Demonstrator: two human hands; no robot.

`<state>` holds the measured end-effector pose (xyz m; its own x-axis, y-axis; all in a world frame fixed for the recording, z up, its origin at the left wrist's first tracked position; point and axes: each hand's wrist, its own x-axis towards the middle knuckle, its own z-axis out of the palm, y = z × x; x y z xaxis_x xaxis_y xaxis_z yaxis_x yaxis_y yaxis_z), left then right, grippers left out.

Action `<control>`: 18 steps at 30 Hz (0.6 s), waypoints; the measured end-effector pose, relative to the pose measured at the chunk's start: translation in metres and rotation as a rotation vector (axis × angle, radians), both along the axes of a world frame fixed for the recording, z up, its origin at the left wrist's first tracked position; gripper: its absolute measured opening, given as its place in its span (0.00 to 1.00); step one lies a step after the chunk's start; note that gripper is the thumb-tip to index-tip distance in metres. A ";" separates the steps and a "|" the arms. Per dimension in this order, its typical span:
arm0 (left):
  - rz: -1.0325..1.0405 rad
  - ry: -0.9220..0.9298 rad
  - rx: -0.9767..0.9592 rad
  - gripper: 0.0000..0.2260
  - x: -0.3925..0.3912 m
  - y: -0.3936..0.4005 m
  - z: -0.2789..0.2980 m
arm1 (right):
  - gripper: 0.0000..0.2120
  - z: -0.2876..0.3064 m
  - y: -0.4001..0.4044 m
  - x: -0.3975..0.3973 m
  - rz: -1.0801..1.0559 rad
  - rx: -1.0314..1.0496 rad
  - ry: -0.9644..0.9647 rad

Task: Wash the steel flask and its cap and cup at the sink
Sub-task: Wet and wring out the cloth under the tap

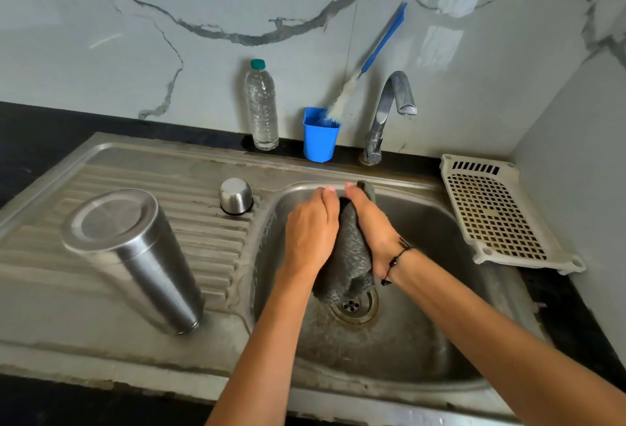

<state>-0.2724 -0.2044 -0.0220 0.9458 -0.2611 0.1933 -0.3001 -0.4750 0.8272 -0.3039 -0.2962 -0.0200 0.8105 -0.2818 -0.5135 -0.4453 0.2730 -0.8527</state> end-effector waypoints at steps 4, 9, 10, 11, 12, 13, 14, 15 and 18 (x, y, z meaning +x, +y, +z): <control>-0.064 -0.093 0.109 0.18 0.001 -0.001 -0.012 | 0.30 -0.006 -0.011 -0.005 0.064 0.100 0.014; -0.026 0.433 -0.076 0.33 0.015 0.000 -0.009 | 0.28 0.006 -0.017 -0.010 0.115 -0.918 -0.108; -0.060 0.566 -0.122 0.36 0.015 0.001 -0.009 | 0.28 0.009 -0.018 -0.013 0.177 -1.183 -0.152; -0.115 0.659 -0.156 0.36 0.015 0.001 -0.011 | 0.30 0.011 -0.018 -0.015 0.232 -1.411 -0.219; -0.161 0.738 -0.205 0.35 0.014 0.002 -0.013 | 0.32 0.010 -0.019 -0.015 0.275 -1.579 -0.322; -0.183 0.808 -0.265 0.33 0.014 0.003 -0.015 | 0.32 0.006 -0.019 -0.015 0.322 -1.699 -0.444; -0.179 0.878 -0.323 0.29 0.015 0.005 -0.016 | 0.31 0.003 -0.019 -0.015 0.355 -1.765 -0.545; -0.158 0.923 -0.355 0.25 0.016 0.006 -0.014 | 0.29 0.000 -0.019 -0.014 0.384 -1.784 -0.612; -0.059 0.905 -0.378 0.19 0.015 0.002 -0.007 | 0.28 -0.002 -0.017 -0.011 0.314 -1.692 -0.682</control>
<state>-0.2579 -0.2027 -0.0288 0.7652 -0.3828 -0.5176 0.5073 -0.1365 0.8509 -0.3144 -0.3132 -0.0219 0.8486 0.0997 0.5195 0.1917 -0.9733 -0.1265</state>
